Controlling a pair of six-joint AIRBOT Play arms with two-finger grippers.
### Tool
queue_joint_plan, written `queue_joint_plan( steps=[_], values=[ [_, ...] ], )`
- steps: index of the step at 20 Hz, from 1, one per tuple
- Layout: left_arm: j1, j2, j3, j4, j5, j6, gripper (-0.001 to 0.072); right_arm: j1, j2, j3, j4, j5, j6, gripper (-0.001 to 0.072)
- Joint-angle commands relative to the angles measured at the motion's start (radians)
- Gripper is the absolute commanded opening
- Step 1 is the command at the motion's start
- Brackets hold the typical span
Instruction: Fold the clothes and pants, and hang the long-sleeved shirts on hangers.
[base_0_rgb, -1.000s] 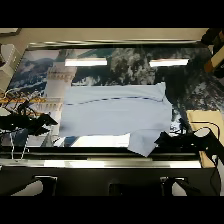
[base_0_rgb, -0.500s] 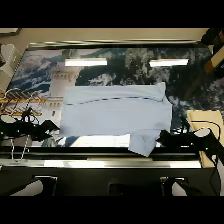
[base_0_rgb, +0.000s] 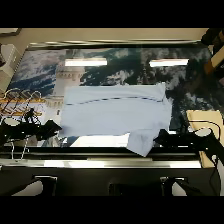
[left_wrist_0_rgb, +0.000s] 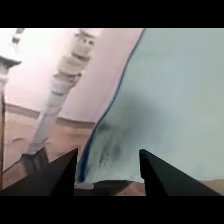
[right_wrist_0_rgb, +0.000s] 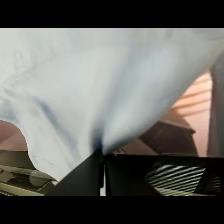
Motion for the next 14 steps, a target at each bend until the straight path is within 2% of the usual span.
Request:
queue_joint_plan(
  steps=[1,5,7,8,14],
  values=[
    [-0.056,-0.001,-0.002,-0.017,-0.034,0.006,0.0435,0.000,0.028,0.002,0.014,0.016,-0.003,0.0040],
    [-0.100,-0.001,-0.002,-0.027,-0.080,0.005,0.0425,0.000,0.089,0.003,0.014,0.023,0.013,0.0040],
    [-0.099,0.000,-0.002,-0.024,-0.115,0.006,0.0096,0.000,0.109,0.003,0.014,0.024,0.024,0.0040],
    [-0.096,0.000,-0.002,-0.026,-0.119,0.006,0.0013,0.000,0.119,0.003,0.015,0.027,0.024,0.0040],
    [-0.092,0.078,0.028,-0.022,-0.161,-0.007,0.0012,0.000,0.217,0.020,0.013,0.172,0.020,0.0038]
  ],
)
